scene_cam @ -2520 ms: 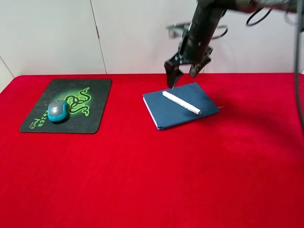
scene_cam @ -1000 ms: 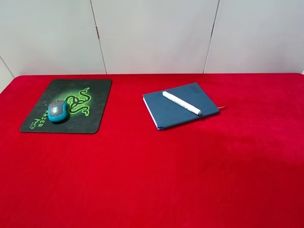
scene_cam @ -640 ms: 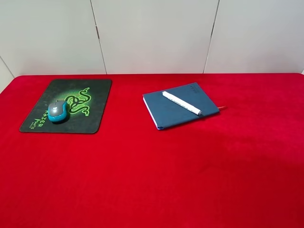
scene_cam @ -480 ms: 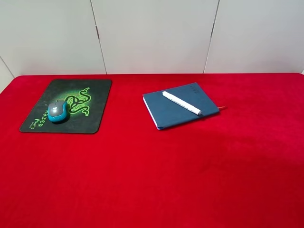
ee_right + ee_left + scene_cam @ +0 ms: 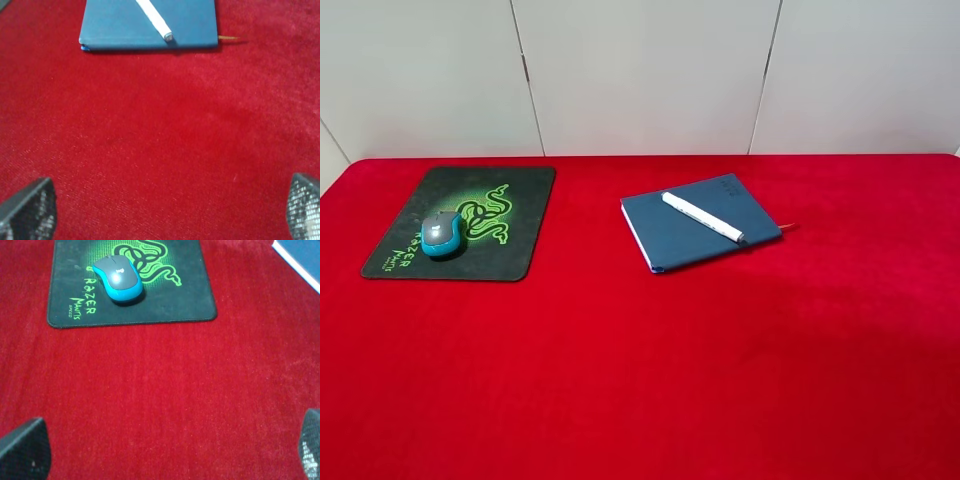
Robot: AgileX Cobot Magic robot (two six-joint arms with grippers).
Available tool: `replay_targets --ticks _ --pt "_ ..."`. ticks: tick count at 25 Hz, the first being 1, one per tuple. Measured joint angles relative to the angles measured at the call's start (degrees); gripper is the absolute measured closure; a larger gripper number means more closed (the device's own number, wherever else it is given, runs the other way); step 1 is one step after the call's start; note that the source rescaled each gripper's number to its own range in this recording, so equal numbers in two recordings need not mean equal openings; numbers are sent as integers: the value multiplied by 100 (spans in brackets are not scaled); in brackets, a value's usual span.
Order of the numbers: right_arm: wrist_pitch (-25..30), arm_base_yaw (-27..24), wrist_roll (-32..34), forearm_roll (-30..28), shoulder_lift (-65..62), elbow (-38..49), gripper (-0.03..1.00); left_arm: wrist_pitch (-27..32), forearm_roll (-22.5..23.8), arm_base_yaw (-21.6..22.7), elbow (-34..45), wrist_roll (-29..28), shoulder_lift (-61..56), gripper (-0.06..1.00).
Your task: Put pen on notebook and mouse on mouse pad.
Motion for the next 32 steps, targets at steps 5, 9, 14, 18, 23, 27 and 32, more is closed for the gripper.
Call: replay_targets --ticks 5,9,14,18,23,27,32 --pt "0 0 0 12 0 0 -3 0 0 0 0 0 0 -6" --pt "0 -221 0 32 -173 0 -3 0 0 0 0 0 0 -6" --pt "-5 -903 0 37 -822 0 -3 0 0 0 0 0 0 -6" --pt "-5 -1533 0 45 -847 0 -3 0 4 0 0 0 0 -6" --pt "-5 -2168 0 58 -847 0 -3 0 4 0 0 0 0 -6" --pt "-5 -2332 0 68 -847 0 -3 0 4 0 0 0 0 -6" --pt "-5 -2332 0 77 -847 0 -3 0 4 0 0 0 0 -6"
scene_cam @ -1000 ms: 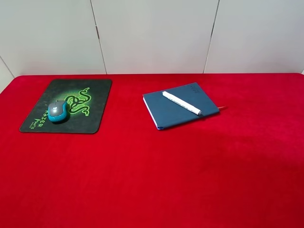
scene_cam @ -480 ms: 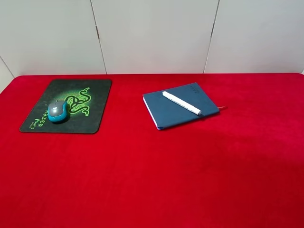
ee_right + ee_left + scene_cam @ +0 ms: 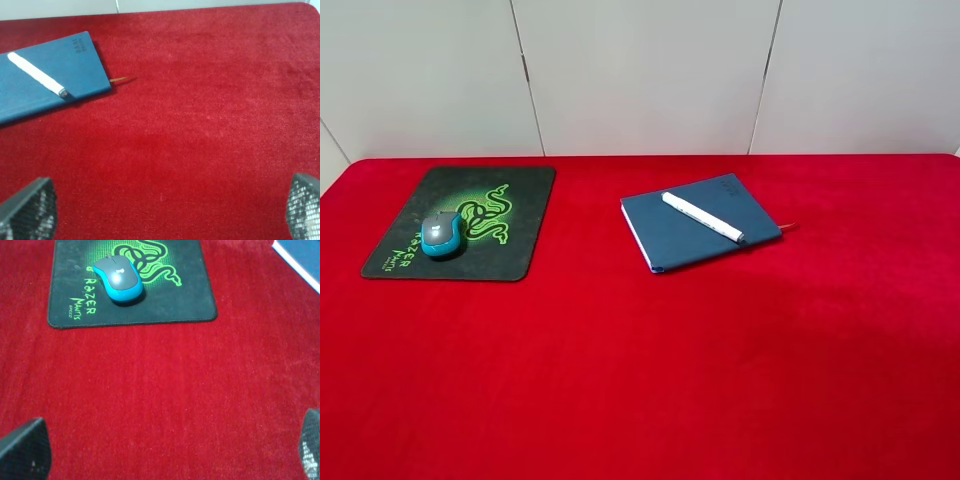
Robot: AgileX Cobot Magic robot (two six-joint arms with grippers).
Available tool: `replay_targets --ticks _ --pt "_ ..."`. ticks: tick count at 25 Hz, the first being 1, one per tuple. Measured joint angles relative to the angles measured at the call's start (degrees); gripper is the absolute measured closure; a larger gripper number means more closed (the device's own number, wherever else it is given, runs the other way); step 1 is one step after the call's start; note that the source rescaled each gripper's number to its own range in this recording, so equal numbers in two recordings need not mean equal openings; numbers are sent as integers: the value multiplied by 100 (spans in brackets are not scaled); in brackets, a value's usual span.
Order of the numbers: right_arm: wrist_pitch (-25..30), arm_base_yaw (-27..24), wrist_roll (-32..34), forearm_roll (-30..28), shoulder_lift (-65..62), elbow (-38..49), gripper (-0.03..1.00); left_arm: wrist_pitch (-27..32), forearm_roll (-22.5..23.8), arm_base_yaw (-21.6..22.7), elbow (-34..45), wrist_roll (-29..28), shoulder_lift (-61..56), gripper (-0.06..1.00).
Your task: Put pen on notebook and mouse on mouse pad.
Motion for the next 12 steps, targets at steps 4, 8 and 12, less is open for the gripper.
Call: replay_targets --ticks 4,8,12 --pt "0 0 0 0 0 0 -3 0 0 0 0 0 0 -6" --pt "0 0 0 0 0 0 -3 0 0 0 0 0 0 -6" --pt "0 0 0 4 0 0 -3 0 0 0 0 0 0 -6"
